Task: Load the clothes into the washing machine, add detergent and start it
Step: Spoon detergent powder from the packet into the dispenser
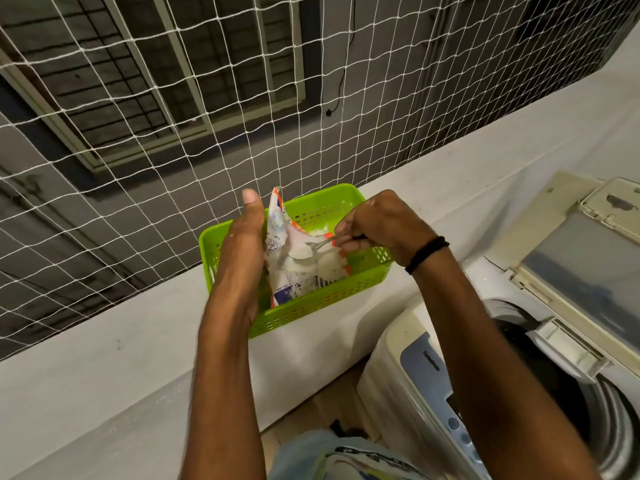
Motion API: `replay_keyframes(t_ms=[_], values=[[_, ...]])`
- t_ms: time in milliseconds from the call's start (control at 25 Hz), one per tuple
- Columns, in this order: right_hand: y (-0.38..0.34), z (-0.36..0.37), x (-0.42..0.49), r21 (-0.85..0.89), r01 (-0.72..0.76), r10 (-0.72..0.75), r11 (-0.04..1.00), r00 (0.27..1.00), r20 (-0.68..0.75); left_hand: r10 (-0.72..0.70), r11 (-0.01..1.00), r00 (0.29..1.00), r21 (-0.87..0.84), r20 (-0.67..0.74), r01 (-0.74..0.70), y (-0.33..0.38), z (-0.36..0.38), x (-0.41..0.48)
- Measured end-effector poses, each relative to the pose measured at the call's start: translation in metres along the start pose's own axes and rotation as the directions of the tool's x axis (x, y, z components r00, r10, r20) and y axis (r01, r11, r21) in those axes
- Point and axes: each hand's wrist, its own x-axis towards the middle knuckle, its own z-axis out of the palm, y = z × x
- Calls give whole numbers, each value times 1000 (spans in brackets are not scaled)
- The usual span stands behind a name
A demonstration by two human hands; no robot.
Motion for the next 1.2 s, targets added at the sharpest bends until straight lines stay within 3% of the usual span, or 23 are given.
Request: replay_keyframes(t_ms=[240, 400, 680, 960, 1200], values=[[0, -21, -8, 176, -20, 21, 984, 1000, -6, 160, 986, 970, 69, -182, -150, 3, 11, -7], [0, -29, -12, 317, -47, 50, 947, 999, -1, 258, 966, 945, 45, -202, -254, 7, 18, -12], [2, -55, -24, 329, -2, 30, 944, 996, -79, 353, 930, 902, -11, -249, -367, 6, 39, -9], [11, -118, -56, 353, 43, 37, 935, 975, -217, 411, 895, 904, -138, -116, -424, 13, 103, -13], [41, -182, -92, 425, 76, 111, 902, 910, -399, 358, 924, 926, -188, 120, -333, 5, 187, -21]])
